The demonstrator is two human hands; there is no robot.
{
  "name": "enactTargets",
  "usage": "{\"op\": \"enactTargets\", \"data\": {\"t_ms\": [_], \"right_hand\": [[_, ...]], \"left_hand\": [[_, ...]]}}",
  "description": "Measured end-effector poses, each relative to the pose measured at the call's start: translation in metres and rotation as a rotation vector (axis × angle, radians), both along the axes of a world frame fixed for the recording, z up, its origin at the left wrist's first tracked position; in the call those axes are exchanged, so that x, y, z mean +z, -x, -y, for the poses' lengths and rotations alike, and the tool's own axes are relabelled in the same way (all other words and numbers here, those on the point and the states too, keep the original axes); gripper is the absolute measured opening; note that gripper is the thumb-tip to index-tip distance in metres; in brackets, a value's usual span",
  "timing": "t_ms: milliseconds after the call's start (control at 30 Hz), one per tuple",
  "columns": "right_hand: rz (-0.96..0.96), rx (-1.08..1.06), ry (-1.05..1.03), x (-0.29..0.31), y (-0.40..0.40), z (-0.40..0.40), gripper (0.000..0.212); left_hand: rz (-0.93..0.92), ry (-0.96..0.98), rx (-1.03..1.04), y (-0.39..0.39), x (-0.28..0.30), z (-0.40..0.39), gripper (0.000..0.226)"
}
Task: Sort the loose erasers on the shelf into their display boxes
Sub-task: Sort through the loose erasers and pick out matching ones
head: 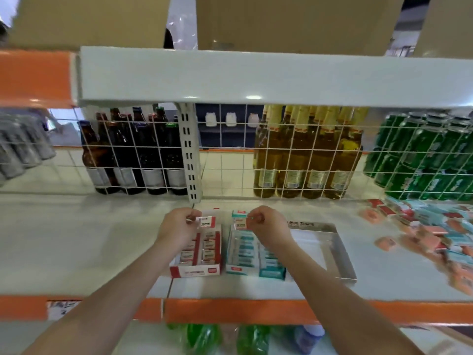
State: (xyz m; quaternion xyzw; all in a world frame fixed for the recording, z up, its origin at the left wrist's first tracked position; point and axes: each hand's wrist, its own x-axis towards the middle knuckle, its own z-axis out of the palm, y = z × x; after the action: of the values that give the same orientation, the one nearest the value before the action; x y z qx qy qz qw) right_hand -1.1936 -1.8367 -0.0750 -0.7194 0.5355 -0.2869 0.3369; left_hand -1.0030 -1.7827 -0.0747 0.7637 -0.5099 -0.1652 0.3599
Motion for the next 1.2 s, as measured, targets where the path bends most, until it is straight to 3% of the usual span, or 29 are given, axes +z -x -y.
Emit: {"op": "enactTargets", "data": {"t_ms": [167, 567, 800, 1067, 1200], "right_hand": [[-0.001, -0.035, -0.009, -0.002, -0.037, 0.000, 0.019], [-0.199, -0.006, -0.004, 0.001, -0.070, 0.012, 0.018], [-0.368, 0.027, -0.013, 0.002, -0.091, 0.020, 0.013], [-0.451, 0.048, 0.019, 0.001, -0.106, 0.023, 0.015], [-0.608, 0.115, 0.045, 0.000, -0.110, 0.024, 0.020]], "left_hand": [[0.078, -0.043, -0.029, -0.026, -0.009, 0.005, 0.025], [0.298, -0.203, -0.212, -0.032, -0.019, 0.035, 0.029], [0.481, -0.268, -0.177, -0.046, -0.019, 0.045, 0.028], [0.397, -0.181, -0.213, -0.053, -0.015, 0.044, 0.030], [0.364, -0.133, -0.251, -0.056, -0.016, 0.041, 0.027]]}}
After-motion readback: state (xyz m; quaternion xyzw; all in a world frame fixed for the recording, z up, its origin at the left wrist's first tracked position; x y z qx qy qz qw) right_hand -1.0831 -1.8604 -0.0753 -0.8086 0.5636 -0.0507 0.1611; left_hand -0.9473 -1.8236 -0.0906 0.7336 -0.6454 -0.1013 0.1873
